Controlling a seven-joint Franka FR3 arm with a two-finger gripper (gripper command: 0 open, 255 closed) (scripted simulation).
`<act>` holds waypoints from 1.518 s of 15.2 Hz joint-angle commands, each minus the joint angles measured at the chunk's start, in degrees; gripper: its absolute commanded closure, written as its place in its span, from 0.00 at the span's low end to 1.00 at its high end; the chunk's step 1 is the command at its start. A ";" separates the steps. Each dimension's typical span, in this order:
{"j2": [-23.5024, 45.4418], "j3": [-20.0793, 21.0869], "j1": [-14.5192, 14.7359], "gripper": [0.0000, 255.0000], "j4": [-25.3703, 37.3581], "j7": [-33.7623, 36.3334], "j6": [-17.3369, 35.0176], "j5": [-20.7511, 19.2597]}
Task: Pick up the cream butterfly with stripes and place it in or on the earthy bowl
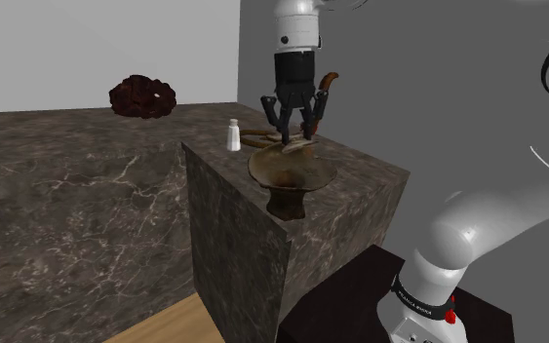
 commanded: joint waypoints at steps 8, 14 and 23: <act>-1.08 0.20 0.27 1.00 -4.35 -0.36 3.34 0.43; -1.08 0.21 0.27 0.00 -4.35 -0.36 3.33 0.43; 2.90 0.40 -0.52 0.00 6.16 0.91 -3.33 -0.80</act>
